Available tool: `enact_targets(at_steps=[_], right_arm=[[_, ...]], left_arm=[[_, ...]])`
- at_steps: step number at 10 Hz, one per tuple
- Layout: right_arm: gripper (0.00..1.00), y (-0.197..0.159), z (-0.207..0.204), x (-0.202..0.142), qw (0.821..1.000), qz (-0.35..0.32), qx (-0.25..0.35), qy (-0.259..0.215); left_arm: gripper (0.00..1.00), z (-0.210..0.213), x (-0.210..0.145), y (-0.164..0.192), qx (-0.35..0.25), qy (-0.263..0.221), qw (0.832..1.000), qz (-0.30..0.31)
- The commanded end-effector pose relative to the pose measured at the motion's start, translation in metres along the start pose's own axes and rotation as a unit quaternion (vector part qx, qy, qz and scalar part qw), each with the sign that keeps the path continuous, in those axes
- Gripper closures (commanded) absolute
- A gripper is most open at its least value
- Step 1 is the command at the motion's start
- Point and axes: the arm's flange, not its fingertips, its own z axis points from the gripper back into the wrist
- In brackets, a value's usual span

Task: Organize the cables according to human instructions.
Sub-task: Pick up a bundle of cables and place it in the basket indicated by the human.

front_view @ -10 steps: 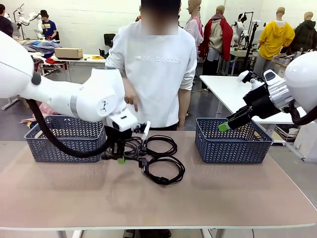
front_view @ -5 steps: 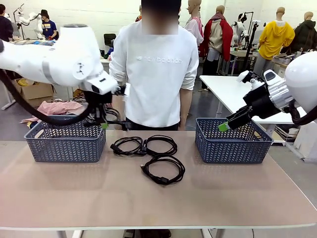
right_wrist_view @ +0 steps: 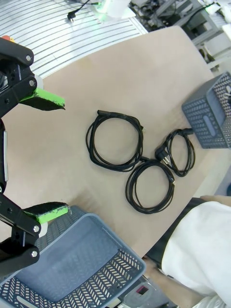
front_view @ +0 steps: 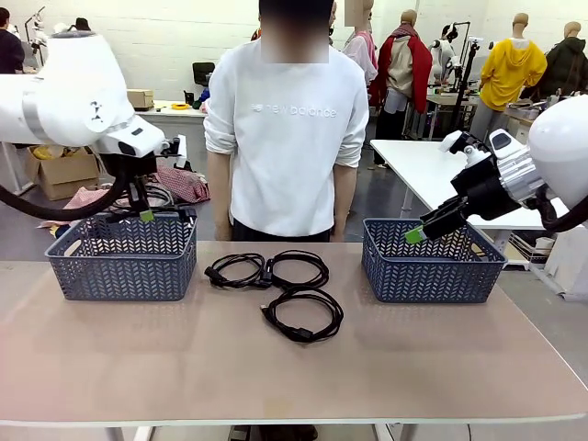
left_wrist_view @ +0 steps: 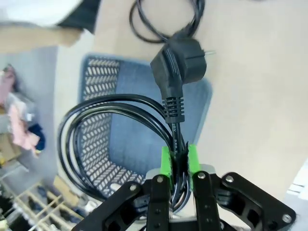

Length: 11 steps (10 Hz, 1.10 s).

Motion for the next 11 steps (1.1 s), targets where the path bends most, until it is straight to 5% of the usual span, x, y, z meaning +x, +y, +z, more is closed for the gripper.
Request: enact_targets(at_steps=[1, 10, 11], right_arm=[[0.00, -0.002, -0.001, 0.001, 1.000, 0.005, 0.008, -0.009], [0.00, -0.002, -0.001, 0.001, 1.000, 0.005, 0.008, -0.009], [0.00, -0.002, -0.001, 0.001, 1.000, 0.005, 0.008, -0.009]], left_arm=[[1.00, -0.005, -0.006, 0.011, 0.001, 0.006, 1.000, 0.020], [1.00, -0.017, -0.019, 0.015, -0.010, 0.010, 1.000, 0.025], [0.84, -0.023, -0.016, 0.016, -0.014, 0.012, 0.999, 0.028]])
